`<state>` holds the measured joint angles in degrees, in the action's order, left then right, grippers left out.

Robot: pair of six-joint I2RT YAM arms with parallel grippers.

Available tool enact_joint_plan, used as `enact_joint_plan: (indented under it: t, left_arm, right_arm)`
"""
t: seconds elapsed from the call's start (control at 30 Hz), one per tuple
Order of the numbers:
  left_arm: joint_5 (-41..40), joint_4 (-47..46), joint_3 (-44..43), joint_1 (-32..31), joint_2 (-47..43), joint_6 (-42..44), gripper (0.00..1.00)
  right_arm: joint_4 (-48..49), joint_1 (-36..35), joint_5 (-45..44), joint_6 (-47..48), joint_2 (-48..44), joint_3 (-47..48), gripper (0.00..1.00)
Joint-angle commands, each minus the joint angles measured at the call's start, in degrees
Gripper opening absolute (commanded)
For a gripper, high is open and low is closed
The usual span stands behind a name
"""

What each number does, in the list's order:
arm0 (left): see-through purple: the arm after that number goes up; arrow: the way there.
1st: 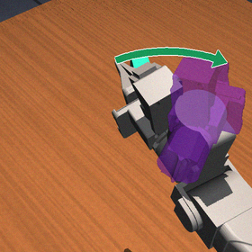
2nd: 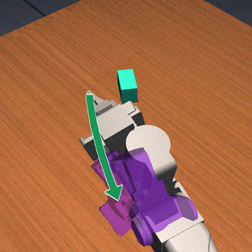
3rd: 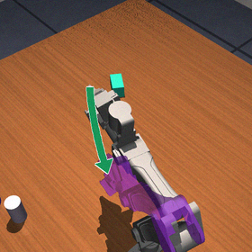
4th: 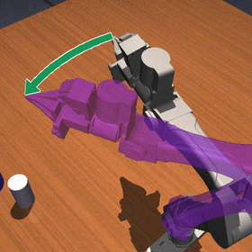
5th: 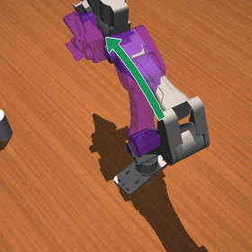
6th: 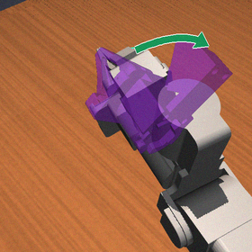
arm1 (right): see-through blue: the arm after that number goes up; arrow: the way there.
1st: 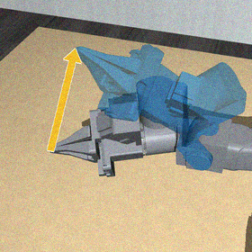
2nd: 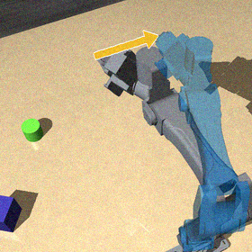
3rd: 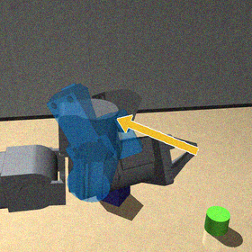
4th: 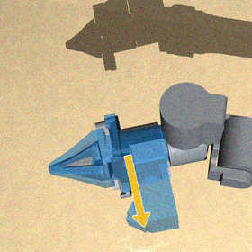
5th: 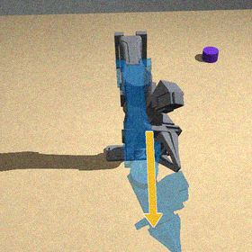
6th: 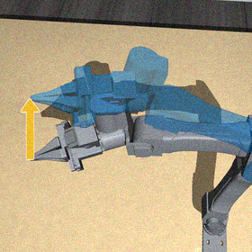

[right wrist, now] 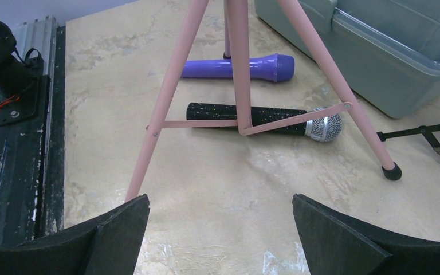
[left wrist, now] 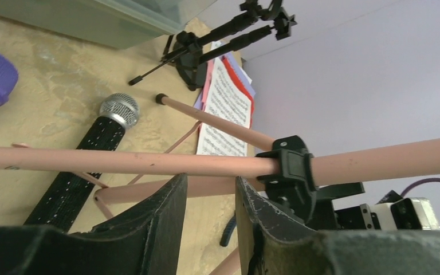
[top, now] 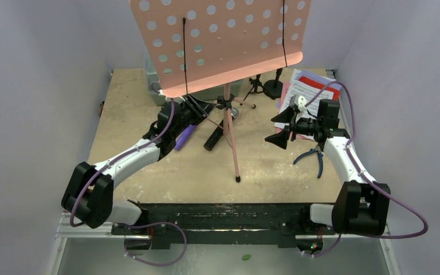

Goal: Pack up the instrument practice props
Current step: Unscrew the knob on the music stand.

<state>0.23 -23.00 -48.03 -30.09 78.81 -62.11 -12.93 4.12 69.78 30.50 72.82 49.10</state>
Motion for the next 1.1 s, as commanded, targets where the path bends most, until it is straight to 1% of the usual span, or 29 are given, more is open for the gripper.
enact_joint_plan:
  t: [0.0, 0.1, 0.2, 0.3, 0.4, 0.6, 0.63, 0.67, 0.77, 0.8, 0.9, 0.97, 1.07]
  left_arm:
    - [-2.68, 4.26, -1.36, 0.16, -1.60, 2.11, 0.33]
    - [-2.63, 3.45, -0.38, 0.12, -2.61, 3.42, 0.32]
    - [-1.64, -0.05, 2.04, 0.12, -4.28, 5.82, 0.33]
    - [-0.52, -6.31, 6.00, 0.18, -6.73, 9.15, 0.35]
    - [3.33, -15.01, 11.33, 0.42, -8.94, 12.34, 0.37]
    - [12.54, -32.07, 19.40, 0.65, -8.93, 21.22, 0.46]
    - [14.07, -34.66, 20.30, 0.72, -8.71, 22.77, 0.50]
    - [14.58, -36.81, 21.02, 0.65, -8.49, 24.20, 0.56]
    - [13.37, -39.63, 22.58, 0.64, -8.60, 29.12, 0.74]
    - [13.16, -40.47, 23.02, 0.64, -8.70, 31.62, 0.78]
    - [13.36, -43.68, 24.01, 0.68, -8.61, 40.33, 0.81]
    - [14.31, -46.05, 24.29, 0.69, -8.05, 47.22, 0.81]
    - [15.57, -48.27, 23.95, 0.70, -6.46, 54.05, 0.80]
  right_arm:
    - [-0.35, -0.25, 0.75, 0.97, 0.39, 1.26, 0.99]
    - [-0.35, -0.25, 0.80, 0.96, 0.33, 1.26, 0.99]
    - [-0.43, -0.25, 0.80, 0.96, 0.31, 1.26, 0.99]
    - [-0.44, -0.25, 0.85, 0.96, 0.31, 1.26, 0.99]
    - [-0.56, -0.25, 0.93, 1.05, 0.22, 1.32, 0.99]
    - [-0.77, -0.25, 1.06, 1.14, 0.22, 1.35, 0.99]
    - [-0.70, -0.25, 1.06, 1.21, 0.22, 1.35, 0.99]
    - [-0.82, -0.25, 1.06, 1.22, 0.17, 1.39, 0.99]
    - [-0.86, -0.25, 1.06, 1.23, 0.05, 1.46, 0.99]
    - [-0.94, -0.25, 1.06, 1.30, 0.05, 1.49, 0.99]
    - [-0.87, -0.25, 1.06, 1.32, 0.04, 1.45, 0.99]
    - [-0.96, -0.25, 1.11, 1.32, 0.04, 1.43, 0.99]
    - [-0.94, -0.25, 1.07, 1.40, 0.09, 1.40, 0.99]
